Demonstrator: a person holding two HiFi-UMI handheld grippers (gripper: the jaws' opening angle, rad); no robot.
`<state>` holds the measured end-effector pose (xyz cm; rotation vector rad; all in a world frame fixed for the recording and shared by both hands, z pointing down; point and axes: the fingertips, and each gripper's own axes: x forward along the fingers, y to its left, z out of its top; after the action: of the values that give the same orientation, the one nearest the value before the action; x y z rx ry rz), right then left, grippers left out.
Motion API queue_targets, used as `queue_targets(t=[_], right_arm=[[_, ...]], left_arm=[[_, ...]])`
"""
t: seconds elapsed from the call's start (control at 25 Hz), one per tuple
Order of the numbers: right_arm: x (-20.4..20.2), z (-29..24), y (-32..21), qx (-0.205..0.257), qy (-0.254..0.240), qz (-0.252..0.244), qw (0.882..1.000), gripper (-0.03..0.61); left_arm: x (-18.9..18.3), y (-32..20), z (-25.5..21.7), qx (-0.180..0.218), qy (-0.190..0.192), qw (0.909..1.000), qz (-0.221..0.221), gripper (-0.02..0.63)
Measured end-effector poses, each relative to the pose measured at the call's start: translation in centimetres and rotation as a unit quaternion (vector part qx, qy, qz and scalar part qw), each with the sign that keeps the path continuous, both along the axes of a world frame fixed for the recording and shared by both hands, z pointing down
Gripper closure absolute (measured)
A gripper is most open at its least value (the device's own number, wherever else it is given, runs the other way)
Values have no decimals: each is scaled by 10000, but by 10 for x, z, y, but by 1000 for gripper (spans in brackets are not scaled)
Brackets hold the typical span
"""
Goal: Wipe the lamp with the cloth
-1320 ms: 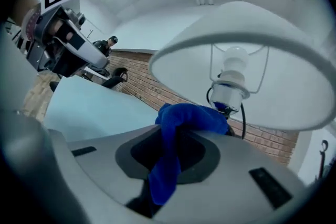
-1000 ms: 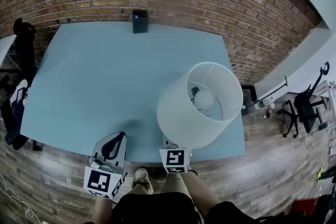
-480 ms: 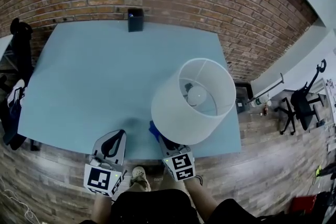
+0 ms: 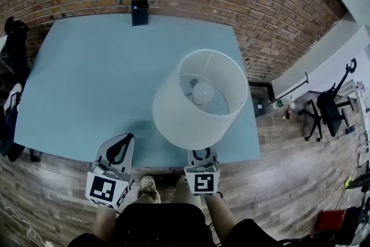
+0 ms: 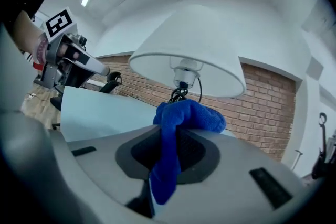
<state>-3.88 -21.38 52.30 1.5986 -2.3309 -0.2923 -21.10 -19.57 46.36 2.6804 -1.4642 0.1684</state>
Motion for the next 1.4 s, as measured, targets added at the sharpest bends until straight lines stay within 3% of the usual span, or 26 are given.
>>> queue_targets(t=[0.12, 0.28, 0.44, 0.6, 0.76, 0.96, 1.04, 1.12, 1.4], right_arm=[[0, 7, -17, -90, -86, -34, 9999, 518], [-7, 36, -26, -629, 22, -389, 9973, 518], [-11, 63, -21, -1183, 404, -904, 9880, 518], [0, 79, -15, -1773, 438, -1288, 9747, 518], [20, 76, -2, -2141, -31, -1922, 9577, 518], [69, 24, -18, -1559, -1445, -2335, 9488, 518], [86, 6, -37, -1395, -2227, -2395, 9347, 518], [91, -3, -57, -1430, -2820, -2634, 9114, 519], [44, -3, -87, -1928, -3570, -3497, 8445, 518]], left_arm=[[7, 1, -1, 27, -21, 10000, -9, 604], [17, 1, -2, 5, 15, 9999, -113, 604], [29, 4, -3, 41, -18, 9995, -299, 605], [42, 11, -1, 34, -35, 9978, -665, 605], [55, 22, 0, 9, 36, 9925, -1226, 604], [79, 34, 8, 4, 16, 9826, -1856, 604], [86, 42, 10, -14, 4, 9771, -2128, 604], [94, 50, 11, -33, -29, 9718, -2359, 604], [95, 79, 2, -98, -21, 9554, -2953, 605]])
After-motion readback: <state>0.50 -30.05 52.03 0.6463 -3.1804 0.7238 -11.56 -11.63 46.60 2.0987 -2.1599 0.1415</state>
